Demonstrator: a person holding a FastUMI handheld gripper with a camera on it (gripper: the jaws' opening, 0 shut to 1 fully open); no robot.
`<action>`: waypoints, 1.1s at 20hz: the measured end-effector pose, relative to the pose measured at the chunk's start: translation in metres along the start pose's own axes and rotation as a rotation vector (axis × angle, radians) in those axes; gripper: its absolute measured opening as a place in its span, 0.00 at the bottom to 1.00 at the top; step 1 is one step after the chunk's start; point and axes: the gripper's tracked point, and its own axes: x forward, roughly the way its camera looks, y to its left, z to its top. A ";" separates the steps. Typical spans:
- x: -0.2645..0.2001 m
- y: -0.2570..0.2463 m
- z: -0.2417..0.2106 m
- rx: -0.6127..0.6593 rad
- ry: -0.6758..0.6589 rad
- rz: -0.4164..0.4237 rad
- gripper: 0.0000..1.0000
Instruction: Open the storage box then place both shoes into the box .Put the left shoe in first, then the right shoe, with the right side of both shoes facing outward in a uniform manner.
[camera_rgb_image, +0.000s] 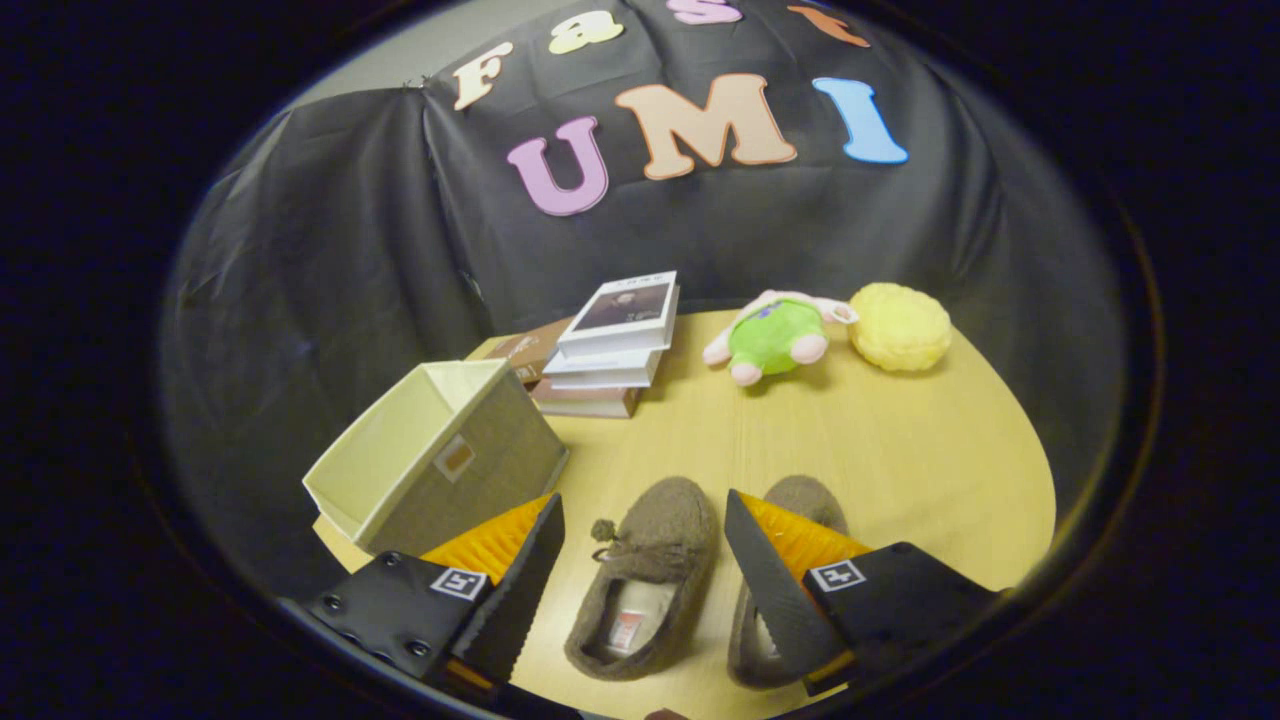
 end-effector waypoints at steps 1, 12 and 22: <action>0.002 -0.003 -0.009 -0.004 0.022 0.002 1.00; 0.037 -0.018 -0.081 -0.084 0.220 0.002 0.92; 0.058 -0.026 -0.103 -0.093 0.349 -0.082 0.38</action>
